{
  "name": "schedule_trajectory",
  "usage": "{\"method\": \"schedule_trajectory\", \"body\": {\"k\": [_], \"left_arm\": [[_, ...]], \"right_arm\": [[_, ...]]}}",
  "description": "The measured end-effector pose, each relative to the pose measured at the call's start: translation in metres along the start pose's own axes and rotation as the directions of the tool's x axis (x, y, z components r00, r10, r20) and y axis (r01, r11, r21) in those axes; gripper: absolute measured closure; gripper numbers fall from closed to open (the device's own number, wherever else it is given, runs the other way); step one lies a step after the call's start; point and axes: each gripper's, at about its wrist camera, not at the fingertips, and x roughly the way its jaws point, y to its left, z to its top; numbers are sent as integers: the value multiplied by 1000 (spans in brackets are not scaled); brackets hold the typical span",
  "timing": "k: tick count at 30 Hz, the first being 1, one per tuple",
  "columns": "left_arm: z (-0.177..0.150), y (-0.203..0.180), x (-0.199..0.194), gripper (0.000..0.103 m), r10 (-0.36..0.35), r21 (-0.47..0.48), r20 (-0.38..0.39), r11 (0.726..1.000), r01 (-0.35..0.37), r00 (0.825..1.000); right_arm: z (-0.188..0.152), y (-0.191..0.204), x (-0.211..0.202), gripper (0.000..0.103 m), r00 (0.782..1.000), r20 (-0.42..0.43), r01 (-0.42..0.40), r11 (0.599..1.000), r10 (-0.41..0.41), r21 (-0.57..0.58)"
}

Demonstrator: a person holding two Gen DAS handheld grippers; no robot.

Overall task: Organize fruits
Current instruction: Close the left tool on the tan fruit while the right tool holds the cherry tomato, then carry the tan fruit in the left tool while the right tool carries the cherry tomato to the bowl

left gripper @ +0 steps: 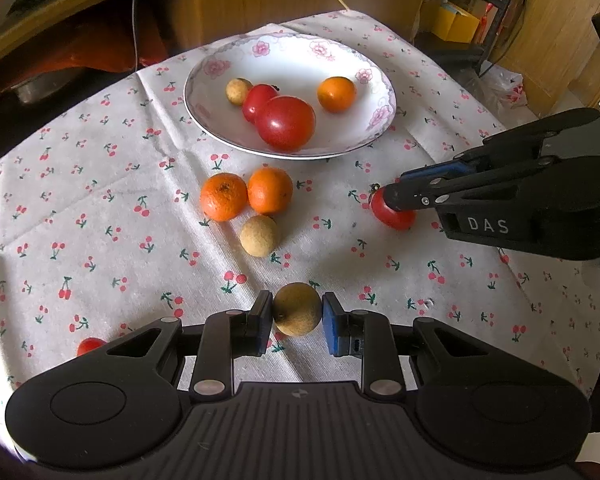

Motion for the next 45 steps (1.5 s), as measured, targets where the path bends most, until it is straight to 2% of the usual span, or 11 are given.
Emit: {"method": "schedule_trajectory", "body": {"k": [5,7,9,11,17,21,26,28,29,35,45], "left_arm": [[-1,-1,2,68,-5,9,-8,1000,5,1000],[-1,0,2,68,-10,6,-8,1000,10,1000],[-1,0,3,68,-10,6,-10,1000,10,1000],[-1,1,5,68,-9,7,-16,1000,9,1000],[-5,0,8,66,-10,15,-26,1000,10,1000],[-3,-2,10,64,-9,18,-24,1000,9,1000],[-5,-3,9,63,-2,20,-20,1000,3,1000],[-5,-2,8,68,2,19,-17,1000,-1,1000],[-5,-2,8,69,-1,17,-15,1000,1,1000],[-5,-3,7,69,-10,18,-16,1000,10,1000],[19,7,-8,69,3,-30,64,1000,-1,998]], "right_arm": [[0,-3,0,93,1000,1,-8,1000,8,-3],[-1,-4,2,86,1000,-3,-13,1000,13,7],[-3,-6,3,72,1000,-11,-16,1000,16,15],[-5,-5,7,69,999,-34,-25,1000,25,4],[-13,-3,7,69,999,-50,-9,1000,8,-18],[-16,-7,6,69,999,-35,-22,1000,22,-2],[-10,1,10,69,1000,-10,-11,999,11,-40],[-9,6,14,73,1000,-20,-3,999,2,-54],[-10,8,16,81,1000,-29,2,998,-4,-64],[-12,14,14,81,1000,-24,8,997,-10,-73],[0,3,-4,81,999,40,9,1000,-9,-6]]}}
